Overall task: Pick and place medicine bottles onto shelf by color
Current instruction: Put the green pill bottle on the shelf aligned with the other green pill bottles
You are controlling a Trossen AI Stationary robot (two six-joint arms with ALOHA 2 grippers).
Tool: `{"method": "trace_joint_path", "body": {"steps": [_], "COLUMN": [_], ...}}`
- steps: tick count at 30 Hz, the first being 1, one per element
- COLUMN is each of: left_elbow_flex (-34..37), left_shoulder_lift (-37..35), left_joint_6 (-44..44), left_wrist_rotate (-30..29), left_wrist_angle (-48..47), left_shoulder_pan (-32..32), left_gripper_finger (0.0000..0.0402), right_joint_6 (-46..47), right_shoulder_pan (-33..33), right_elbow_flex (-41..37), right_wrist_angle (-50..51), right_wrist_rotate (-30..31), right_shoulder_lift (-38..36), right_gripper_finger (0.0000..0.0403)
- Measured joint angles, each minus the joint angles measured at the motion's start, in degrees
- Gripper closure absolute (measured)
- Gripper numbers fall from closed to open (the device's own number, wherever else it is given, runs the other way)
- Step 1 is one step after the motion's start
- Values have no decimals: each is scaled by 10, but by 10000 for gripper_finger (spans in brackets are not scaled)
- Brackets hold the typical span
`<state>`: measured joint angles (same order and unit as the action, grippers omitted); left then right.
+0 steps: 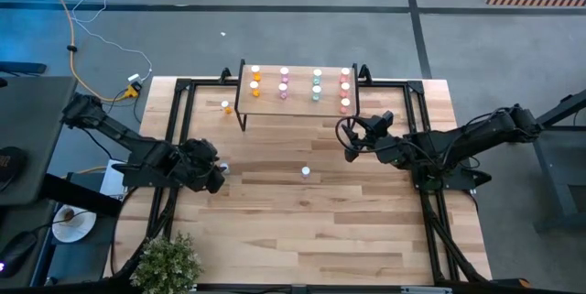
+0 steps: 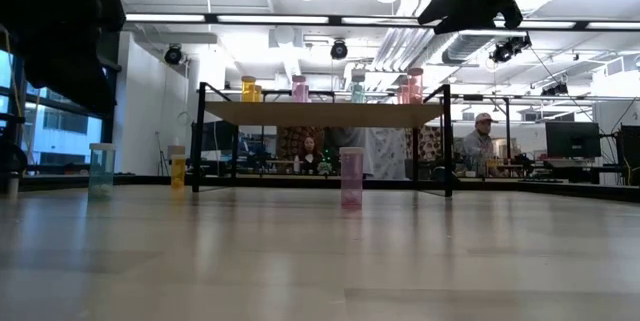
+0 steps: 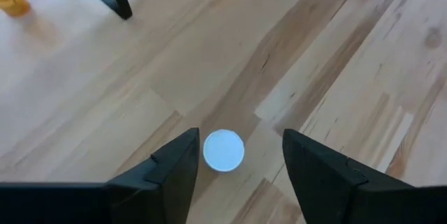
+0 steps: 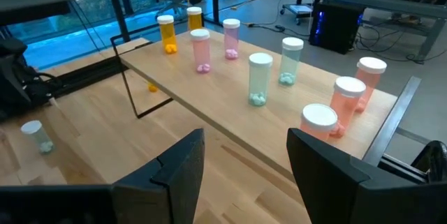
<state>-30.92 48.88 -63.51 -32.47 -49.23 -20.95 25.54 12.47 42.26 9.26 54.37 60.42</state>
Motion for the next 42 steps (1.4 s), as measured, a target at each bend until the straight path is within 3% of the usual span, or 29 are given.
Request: {"method": "trace_joint_path", "body": {"steps": [7,42], "left_elbow_flex": [0,0], "left_shoulder_lift": [2,161], "left_joint_6": [-19,-49], "left_wrist_rotate": [29,20], "left_wrist_angle": [2,31], "left_shoulder_pan": [18,22], "left_gripper_finger": [171,174], "right_joint_6": [3,21], "right_shoulder_pan": [0,0], "right_elbow_flex": [0,0], "right_wrist_angle": [0,0], "right_wrist_rotate": [0,0], "right_shoulder_lift": [0,0], "right_gripper_finger": [205,205]}}
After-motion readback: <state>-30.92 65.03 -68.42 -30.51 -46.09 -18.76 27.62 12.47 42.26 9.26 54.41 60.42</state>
